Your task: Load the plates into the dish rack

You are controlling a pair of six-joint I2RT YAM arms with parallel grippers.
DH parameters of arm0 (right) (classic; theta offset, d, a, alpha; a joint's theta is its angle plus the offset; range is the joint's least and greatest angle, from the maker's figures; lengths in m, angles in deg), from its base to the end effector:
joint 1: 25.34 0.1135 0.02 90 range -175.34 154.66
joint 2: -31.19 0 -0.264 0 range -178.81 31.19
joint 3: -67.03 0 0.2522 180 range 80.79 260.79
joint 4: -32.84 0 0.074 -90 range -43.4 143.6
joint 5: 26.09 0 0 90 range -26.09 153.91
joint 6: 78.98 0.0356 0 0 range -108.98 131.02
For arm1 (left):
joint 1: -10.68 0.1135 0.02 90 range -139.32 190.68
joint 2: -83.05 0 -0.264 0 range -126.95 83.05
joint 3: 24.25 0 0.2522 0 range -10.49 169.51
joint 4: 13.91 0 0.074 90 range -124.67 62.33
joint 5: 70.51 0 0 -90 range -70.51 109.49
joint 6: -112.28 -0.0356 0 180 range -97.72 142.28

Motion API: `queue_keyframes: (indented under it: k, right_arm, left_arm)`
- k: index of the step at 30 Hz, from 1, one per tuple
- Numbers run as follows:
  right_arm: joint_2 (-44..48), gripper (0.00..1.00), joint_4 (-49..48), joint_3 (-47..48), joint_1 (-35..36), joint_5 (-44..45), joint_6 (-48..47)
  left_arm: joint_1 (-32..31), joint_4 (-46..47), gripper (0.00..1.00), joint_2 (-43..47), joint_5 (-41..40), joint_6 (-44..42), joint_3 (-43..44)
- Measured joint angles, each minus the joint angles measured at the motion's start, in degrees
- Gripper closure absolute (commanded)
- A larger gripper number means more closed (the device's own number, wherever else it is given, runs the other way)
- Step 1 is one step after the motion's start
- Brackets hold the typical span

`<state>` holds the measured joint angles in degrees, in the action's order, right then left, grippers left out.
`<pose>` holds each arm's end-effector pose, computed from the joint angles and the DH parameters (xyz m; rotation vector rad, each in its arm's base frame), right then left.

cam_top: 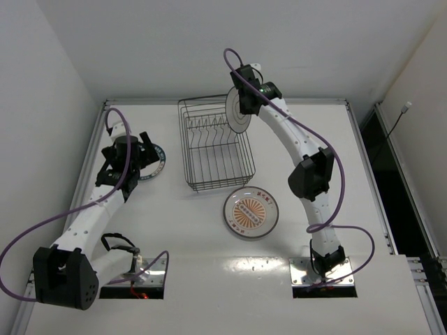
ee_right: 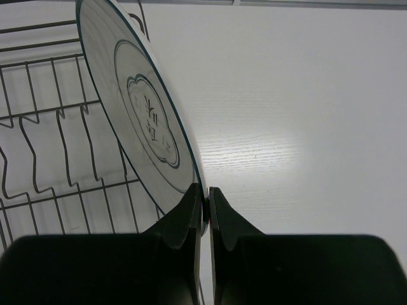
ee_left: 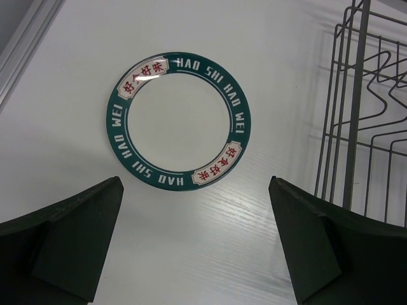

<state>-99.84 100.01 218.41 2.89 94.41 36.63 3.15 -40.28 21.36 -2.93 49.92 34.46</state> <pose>0.4503 0.2212 0.3240 0.1905 2.2460 -0.1433 0.2396 -0.0180 0.2804 -0.5854 1.9554 0.0247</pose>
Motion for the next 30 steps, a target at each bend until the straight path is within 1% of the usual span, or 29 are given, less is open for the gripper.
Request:
queue_keyframes:
  k: [21,30]
  right_arm:
    - [0.2,1.0,1.0,1.1,-0.2,2.3,0.4]
    - [-0.3,1.0,1.0,1.6,-0.1,0.3,0.0]
  left_arm:
    - [0.0,-0.7,0.01,0.4,-1.2,-0.2,0.0]
    - [0.0,-1.0,0.01,0.8,-1.7,-0.3,0.0]
